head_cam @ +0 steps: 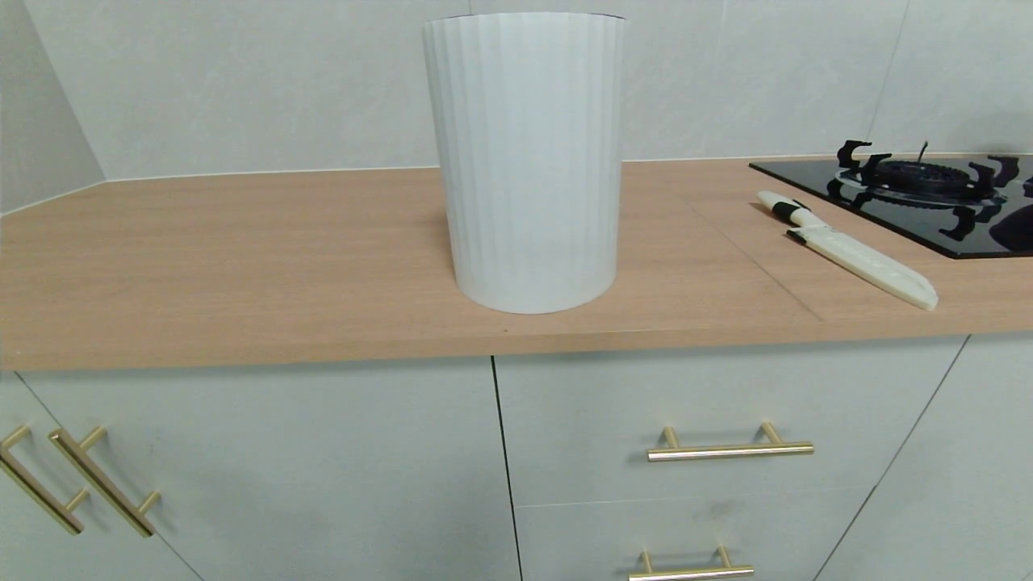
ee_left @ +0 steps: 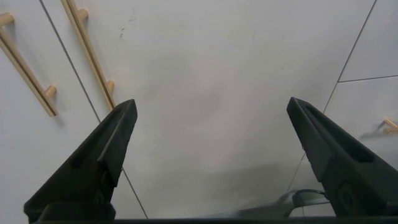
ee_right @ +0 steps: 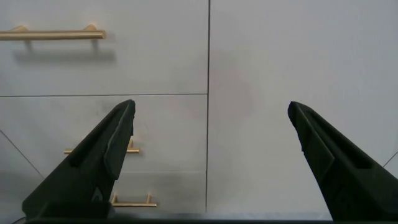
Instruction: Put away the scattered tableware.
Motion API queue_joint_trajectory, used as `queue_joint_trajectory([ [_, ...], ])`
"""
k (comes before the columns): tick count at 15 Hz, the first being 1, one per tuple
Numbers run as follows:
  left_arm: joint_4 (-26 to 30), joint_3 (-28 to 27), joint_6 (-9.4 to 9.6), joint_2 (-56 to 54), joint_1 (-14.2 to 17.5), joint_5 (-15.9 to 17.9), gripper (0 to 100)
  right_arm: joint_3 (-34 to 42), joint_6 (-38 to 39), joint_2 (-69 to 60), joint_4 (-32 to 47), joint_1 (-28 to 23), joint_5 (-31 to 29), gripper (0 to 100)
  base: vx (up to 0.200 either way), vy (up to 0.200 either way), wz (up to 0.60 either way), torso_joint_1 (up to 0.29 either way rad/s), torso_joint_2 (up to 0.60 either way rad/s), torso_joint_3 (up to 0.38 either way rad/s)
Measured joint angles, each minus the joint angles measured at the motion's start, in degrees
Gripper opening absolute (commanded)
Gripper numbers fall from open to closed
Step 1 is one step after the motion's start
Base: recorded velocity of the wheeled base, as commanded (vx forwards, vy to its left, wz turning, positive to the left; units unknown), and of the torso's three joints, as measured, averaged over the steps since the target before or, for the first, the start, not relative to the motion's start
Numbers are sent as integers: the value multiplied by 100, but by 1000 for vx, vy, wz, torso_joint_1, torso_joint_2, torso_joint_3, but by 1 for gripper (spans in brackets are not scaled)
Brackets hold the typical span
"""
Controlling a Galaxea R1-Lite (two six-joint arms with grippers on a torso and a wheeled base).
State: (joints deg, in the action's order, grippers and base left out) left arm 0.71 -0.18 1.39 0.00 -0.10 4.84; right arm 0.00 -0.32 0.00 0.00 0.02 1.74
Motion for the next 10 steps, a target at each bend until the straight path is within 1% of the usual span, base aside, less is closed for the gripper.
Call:
queue_joint_trajectory([
  [2, 0, 0, 2, 0, 0, -2, 100, 0, 0, 0, 0, 0, 0, 100, 0, 0, 0, 41, -178, -124],
  [5, 0, 0, 2, 0, -1, -2, 100, 0, 0, 0, 0, -2, 0, 100, 0, 0, 0, 67, -251, -277],
  [10, -2, 0, 2, 0, 2, 0, 100, 0, 0, 0, 0, 2, -7, 100, 0, 0, 0, 176, -519, -296],
])
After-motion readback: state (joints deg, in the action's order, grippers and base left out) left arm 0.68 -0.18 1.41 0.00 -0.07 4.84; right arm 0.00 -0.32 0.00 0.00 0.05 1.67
